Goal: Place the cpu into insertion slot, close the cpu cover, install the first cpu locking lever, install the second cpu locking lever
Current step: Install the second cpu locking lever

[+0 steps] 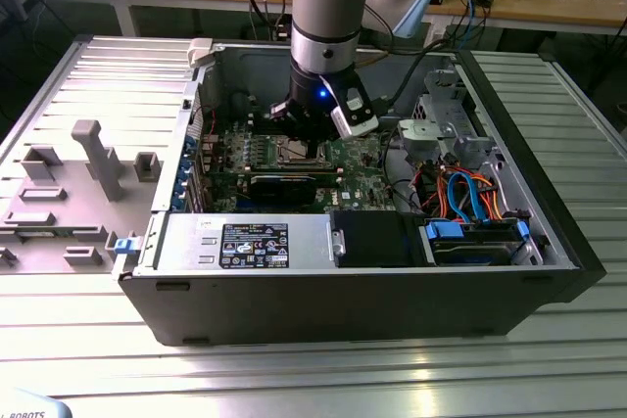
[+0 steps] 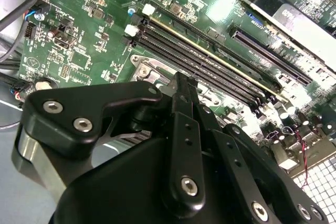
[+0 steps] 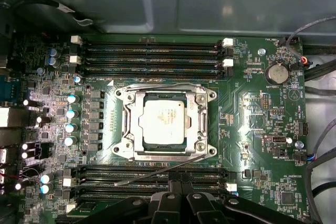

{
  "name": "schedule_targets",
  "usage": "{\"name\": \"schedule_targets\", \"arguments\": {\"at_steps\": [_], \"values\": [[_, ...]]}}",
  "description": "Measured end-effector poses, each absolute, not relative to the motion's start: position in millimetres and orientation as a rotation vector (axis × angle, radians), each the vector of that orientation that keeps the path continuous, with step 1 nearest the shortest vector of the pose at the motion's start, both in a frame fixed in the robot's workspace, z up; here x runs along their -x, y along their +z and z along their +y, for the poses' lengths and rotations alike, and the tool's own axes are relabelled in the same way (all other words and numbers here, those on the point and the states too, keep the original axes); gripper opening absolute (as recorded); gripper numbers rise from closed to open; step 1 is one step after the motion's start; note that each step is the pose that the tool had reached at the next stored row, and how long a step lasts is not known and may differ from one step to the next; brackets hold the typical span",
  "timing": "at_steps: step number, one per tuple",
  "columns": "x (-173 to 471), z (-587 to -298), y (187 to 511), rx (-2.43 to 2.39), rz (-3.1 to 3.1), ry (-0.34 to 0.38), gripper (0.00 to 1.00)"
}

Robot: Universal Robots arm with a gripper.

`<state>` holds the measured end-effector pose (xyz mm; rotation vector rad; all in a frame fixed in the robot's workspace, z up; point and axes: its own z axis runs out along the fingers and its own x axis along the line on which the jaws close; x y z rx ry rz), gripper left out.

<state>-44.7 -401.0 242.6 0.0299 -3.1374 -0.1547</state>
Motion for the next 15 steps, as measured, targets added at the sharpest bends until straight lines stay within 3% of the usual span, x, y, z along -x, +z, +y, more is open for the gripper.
{"name": "schedule_targets", "arguments": {"at_steps": [15], "values": [[49.6,-408.4,242.6,-0.034,-3.134,-0.202,0.11]]}}
